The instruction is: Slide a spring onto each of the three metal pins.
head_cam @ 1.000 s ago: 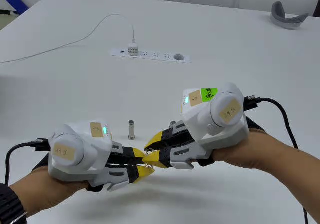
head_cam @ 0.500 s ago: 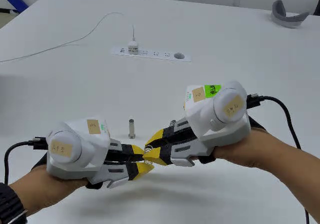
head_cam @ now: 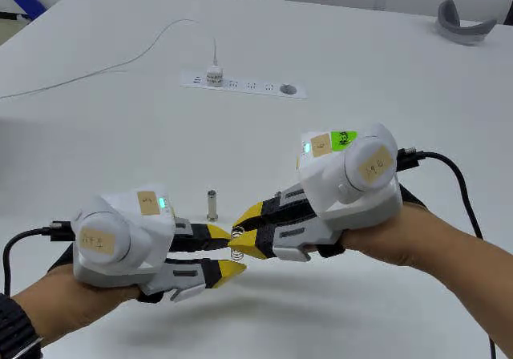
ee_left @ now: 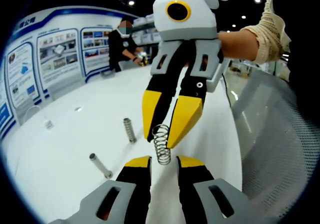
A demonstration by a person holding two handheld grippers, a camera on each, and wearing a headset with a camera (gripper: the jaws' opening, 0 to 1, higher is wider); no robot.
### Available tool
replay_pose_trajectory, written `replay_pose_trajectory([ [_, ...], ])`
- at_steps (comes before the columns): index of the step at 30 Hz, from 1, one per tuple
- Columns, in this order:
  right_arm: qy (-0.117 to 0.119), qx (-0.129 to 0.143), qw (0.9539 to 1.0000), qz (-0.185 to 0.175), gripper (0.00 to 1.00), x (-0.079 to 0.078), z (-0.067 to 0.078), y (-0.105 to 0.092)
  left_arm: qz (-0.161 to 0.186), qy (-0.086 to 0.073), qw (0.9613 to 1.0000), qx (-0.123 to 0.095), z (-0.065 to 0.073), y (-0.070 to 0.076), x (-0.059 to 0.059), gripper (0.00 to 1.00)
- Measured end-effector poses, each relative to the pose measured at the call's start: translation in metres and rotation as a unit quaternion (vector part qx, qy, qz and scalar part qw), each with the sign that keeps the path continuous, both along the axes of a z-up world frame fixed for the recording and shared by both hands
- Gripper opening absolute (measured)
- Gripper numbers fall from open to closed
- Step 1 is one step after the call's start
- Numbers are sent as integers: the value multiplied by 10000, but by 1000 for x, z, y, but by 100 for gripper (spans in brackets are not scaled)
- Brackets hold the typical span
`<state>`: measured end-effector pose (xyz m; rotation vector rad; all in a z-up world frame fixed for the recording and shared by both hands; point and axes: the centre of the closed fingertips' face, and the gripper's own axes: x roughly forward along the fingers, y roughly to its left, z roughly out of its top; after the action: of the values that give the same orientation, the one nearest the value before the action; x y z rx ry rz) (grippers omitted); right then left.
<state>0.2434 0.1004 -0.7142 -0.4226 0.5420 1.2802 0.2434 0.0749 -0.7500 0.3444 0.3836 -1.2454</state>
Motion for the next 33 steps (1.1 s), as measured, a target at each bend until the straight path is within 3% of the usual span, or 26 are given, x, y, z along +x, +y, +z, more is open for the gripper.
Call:
replay_pose_trajectory([
  [15,-78,27,9999,-63,12,7,6,-1,407,162,9989,-148,0,15,5,40],
  [23,-156,42,9998,-87,12,13,12,0,692,172,9973,-177,-1,26,10,50],
  [33,-272,73,9995,-164,12,23,19,2,892,159,9956,-227,0,33,14,55],
])
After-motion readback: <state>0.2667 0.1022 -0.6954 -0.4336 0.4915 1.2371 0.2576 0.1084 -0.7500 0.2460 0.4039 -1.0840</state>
